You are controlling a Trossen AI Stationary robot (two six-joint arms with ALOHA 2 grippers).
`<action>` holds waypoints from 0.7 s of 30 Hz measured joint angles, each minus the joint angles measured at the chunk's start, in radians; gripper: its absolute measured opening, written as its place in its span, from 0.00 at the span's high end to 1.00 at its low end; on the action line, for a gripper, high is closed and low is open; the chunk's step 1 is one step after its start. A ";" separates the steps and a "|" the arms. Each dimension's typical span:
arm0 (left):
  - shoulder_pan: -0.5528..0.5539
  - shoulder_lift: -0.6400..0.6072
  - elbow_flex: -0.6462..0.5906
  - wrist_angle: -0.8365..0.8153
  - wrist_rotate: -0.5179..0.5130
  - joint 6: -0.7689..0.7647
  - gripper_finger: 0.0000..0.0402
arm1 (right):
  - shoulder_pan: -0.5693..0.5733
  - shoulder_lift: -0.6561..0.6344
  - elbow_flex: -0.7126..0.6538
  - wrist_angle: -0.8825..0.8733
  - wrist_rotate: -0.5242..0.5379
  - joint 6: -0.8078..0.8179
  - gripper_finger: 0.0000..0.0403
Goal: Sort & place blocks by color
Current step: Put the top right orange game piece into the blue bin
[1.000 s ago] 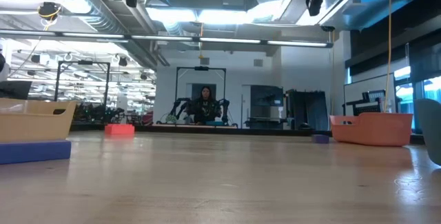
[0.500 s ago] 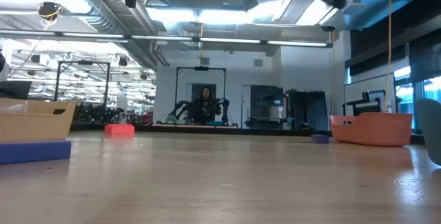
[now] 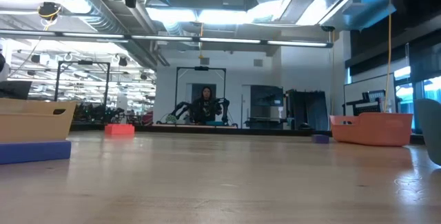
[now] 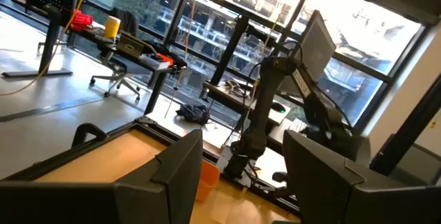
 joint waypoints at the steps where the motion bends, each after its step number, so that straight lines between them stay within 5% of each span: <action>1: 0.000 0.000 0.000 0.000 0.000 0.000 0.52 | 0.015 0.014 -0.017 0.005 -0.001 0.048 1.00; 7: 0.000 0.000 0.000 0.000 0.000 0.000 0.52 | 0.040 0.096 -0.066 0.028 0.001 0.180 1.00; 21: 0.000 0.000 0.000 0.000 0.000 0.001 0.52 | 0.039 0.188 -0.067 0.048 0.004 0.189 0.98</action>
